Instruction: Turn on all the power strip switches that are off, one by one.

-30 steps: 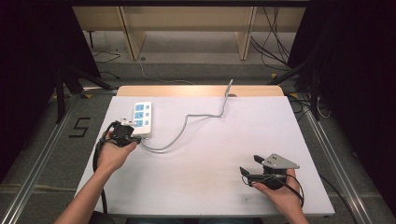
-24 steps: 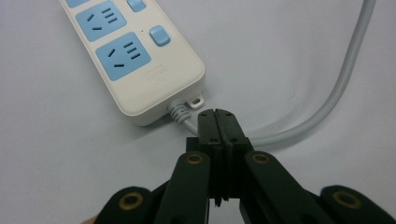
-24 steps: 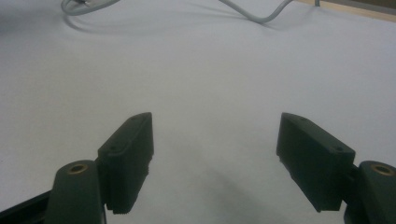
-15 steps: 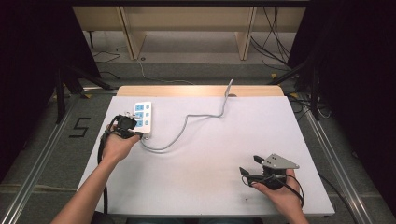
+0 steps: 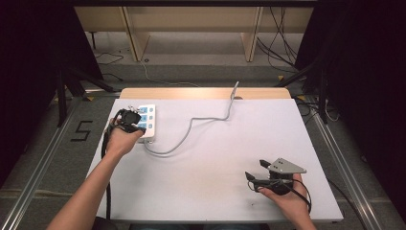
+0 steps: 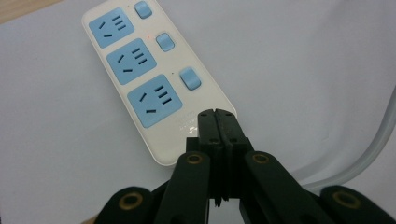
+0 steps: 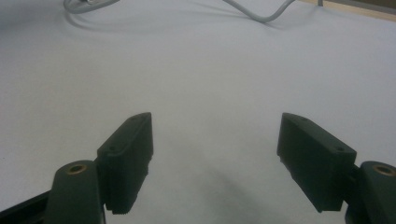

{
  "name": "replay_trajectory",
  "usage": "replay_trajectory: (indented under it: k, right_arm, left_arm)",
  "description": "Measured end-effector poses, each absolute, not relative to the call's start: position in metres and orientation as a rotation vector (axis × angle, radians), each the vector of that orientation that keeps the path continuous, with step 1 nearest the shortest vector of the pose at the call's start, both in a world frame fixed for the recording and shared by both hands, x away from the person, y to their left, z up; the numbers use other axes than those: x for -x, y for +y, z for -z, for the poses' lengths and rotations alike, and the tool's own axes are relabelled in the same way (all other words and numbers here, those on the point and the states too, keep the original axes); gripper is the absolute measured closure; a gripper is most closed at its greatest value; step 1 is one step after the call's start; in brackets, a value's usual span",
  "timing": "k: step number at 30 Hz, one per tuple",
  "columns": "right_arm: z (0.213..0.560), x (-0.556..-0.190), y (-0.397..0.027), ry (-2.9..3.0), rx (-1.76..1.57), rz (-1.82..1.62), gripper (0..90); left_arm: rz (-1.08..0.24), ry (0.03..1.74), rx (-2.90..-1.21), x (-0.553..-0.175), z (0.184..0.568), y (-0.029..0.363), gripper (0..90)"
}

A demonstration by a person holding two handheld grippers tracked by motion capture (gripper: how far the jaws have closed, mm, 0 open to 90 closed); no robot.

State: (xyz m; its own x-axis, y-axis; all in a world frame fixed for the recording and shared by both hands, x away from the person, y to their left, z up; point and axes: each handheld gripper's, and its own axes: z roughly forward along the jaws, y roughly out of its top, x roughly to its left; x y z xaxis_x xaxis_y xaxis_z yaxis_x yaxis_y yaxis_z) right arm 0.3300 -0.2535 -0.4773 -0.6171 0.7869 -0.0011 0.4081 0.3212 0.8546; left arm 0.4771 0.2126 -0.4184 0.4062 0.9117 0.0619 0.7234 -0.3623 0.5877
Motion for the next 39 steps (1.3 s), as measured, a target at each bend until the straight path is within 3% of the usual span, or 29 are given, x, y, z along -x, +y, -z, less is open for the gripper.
replay_trajectory:
  k: [39]
  right_arm:
    - [0.478,-0.33,-0.253,2.173,-1.058,-1.226,27.9]
  left_arm:
    - [-0.507,1.438,-2.232,-0.509,0.422,0.207,89.7]
